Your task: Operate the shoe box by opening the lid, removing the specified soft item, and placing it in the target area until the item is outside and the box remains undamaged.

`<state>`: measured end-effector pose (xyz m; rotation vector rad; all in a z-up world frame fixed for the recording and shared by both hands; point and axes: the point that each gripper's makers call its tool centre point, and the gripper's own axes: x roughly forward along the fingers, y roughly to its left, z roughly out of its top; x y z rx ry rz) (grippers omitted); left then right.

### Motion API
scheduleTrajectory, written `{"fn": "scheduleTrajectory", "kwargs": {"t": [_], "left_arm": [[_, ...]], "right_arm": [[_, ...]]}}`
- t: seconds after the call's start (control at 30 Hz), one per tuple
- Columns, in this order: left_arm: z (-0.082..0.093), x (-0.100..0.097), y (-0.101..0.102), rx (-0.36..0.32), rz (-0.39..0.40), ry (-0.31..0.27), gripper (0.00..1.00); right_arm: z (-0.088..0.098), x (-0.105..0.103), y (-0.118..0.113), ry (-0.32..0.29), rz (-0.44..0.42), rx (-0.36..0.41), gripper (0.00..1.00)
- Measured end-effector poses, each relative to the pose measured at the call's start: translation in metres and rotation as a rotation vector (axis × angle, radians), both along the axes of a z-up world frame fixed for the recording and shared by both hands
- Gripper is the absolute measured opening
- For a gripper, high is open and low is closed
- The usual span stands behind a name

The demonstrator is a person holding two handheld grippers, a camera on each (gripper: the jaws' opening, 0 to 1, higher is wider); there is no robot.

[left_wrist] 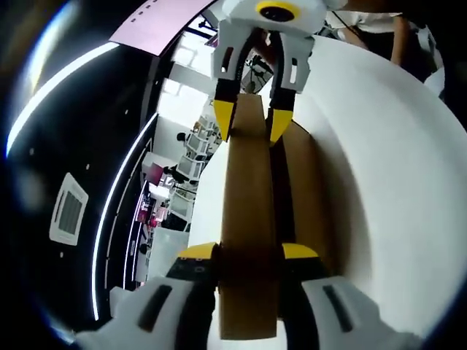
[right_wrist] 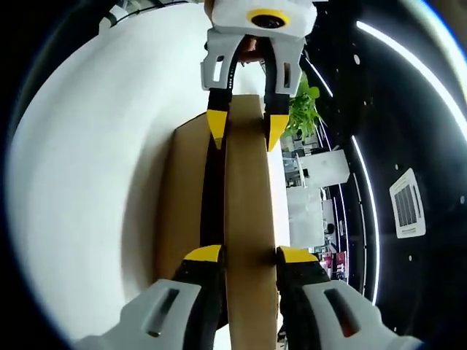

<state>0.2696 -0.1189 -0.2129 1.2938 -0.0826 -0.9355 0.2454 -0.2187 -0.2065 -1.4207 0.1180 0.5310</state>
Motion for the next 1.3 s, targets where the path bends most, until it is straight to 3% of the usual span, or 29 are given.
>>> {"fn": "scheduleTrajectory", "kwargs": {"t": [0.6, 1.3], "left_arm": [[0.007, 0.001, -0.001, -0.009, -0.028, 0.05, 0.32], [0.021, 0.002, -0.002, -0.02, -0.078, 0.118, 0.32]], "right_arm": [[0.01, 0.001, 0.003, 0.005, 0.008, -0.004, 0.27], [0.022, 0.006, 0.001, 0.072, 0.019, 0.013, 0.27]]}}
